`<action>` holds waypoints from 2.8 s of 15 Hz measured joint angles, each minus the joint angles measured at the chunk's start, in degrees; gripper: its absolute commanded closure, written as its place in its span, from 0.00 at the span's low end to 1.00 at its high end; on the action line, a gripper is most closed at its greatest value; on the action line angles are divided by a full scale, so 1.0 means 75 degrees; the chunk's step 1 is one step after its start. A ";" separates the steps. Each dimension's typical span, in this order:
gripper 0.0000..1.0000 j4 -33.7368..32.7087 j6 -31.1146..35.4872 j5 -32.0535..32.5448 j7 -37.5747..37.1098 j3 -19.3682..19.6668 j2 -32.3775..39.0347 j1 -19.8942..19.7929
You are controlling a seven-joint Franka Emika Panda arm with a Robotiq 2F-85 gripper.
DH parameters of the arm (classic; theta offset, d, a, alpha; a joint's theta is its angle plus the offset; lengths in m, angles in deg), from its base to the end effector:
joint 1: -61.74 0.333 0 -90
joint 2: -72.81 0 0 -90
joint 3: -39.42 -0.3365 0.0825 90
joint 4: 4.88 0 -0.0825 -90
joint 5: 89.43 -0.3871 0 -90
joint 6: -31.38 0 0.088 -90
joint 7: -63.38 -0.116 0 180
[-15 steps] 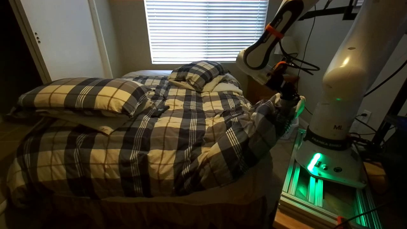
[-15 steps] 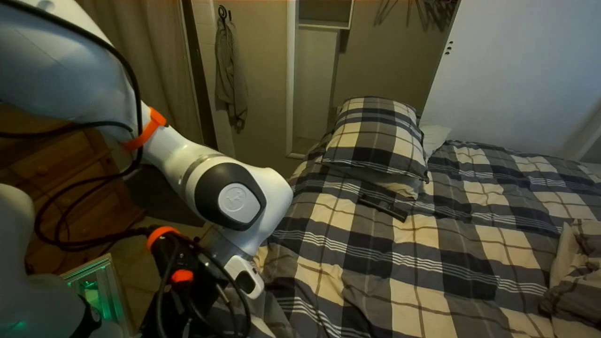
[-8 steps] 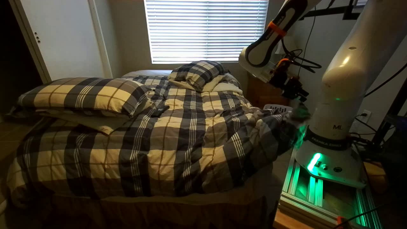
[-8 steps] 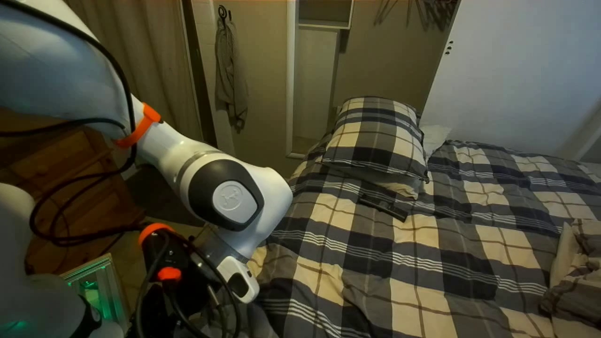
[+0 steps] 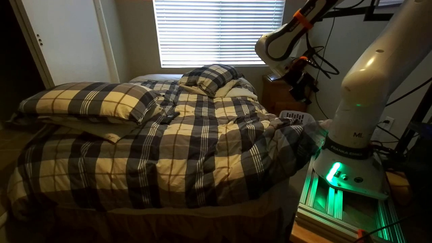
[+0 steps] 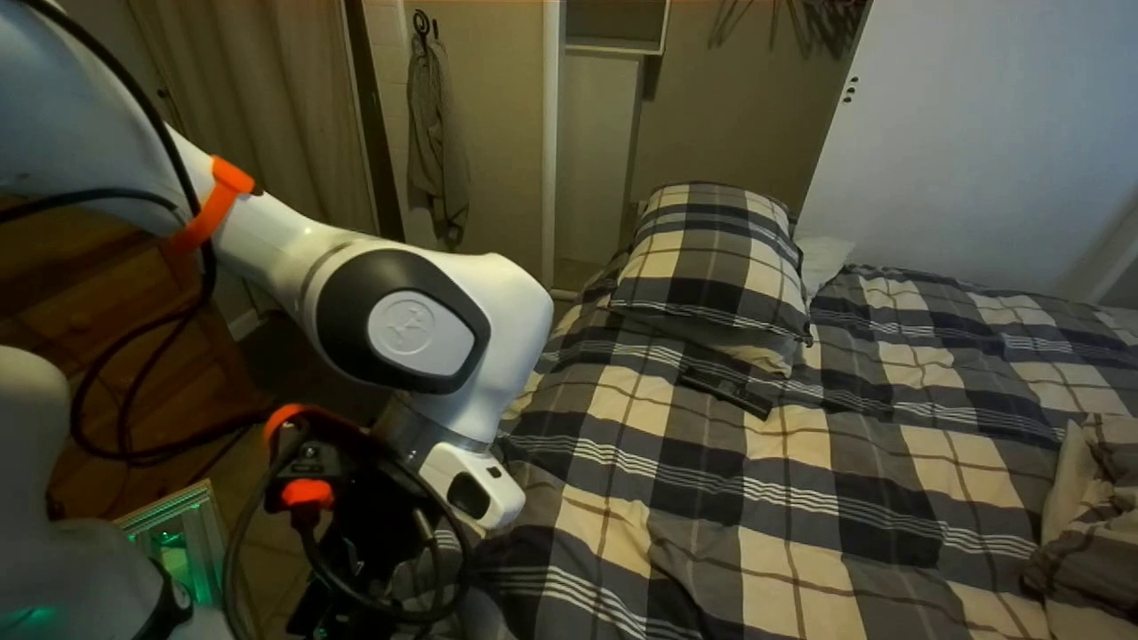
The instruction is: Clover the corner of the bed with the blanket and move the remote controller out of the water
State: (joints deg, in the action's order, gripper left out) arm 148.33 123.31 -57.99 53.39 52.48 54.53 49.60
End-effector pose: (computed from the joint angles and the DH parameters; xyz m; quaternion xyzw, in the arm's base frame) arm 0.2504 -0.1787 0.3238 0.8978 -0.1522 -0.3768 0.1699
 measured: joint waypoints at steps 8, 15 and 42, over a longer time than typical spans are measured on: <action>0.00 0.0092 0.3546 -0.0545 -0.1003 0.0056 0.0156 -0.0363; 0.00 0.0393 0.6528 -0.0458 -0.1681 -0.0059 0.0159 -0.0813; 0.00 0.0452 0.5367 -0.0726 -0.2331 -0.0943 -0.2583 -0.1602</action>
State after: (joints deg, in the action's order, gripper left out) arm 151.72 163.57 -63.44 35.91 45.41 35.16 37.58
